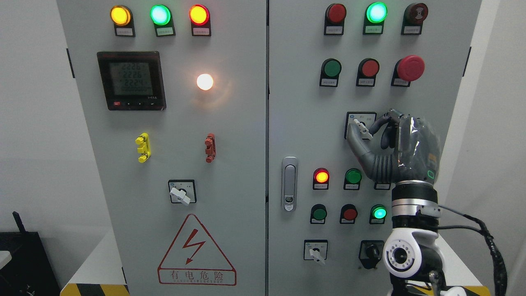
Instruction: Rotate and turn off gray switch
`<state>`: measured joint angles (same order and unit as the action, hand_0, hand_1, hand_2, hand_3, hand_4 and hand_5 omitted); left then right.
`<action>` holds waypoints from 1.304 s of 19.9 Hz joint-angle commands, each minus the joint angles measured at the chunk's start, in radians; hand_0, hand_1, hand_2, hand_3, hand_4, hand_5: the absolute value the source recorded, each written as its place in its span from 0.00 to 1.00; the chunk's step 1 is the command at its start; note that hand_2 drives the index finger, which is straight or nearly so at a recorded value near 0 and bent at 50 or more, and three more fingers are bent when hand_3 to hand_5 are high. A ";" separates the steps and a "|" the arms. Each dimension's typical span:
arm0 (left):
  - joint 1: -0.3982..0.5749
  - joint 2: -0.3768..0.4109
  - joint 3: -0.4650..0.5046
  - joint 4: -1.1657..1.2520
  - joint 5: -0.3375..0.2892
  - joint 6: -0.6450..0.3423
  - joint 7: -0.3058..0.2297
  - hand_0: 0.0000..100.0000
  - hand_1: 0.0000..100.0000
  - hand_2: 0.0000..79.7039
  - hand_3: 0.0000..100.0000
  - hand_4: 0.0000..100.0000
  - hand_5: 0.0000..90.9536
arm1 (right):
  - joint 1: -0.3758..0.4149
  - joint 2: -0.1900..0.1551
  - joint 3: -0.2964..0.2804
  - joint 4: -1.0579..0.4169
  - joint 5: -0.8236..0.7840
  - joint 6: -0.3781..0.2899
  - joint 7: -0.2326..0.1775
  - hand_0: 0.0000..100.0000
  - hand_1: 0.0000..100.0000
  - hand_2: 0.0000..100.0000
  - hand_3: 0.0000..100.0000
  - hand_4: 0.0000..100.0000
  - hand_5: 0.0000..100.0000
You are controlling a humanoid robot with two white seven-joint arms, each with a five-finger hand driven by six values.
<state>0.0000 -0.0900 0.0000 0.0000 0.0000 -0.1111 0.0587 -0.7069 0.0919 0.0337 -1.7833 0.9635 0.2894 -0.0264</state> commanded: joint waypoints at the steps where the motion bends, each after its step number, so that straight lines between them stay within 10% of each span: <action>1: -0.009 0.001 0.008 -0.025 0.020 -0.001 0.000 0.12 0.39 0.00 0.00 0.00 0.00 | 0.001 0.000 0.003 0.002 0.001 -0.001 0.006 0.26 0.46 0.68 1.00 1.00 1.00; 26: -0.009 0.000 0.008 -0.025 0.020 -0.001 0.000 0.12 0.39 0.00 0.00 0.00 0.00 | -0.009 -0.001 0.003 0.021 0.001 -0.001 0.008 0.28 0.48 0.68 1.00 0.99 1.00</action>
<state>0.0000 -0.0899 0.0000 0.0000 0.0000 -0.1112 0.0591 -0.7122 0.0903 0.0365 -1.7707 0.9649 0.2890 -0.0180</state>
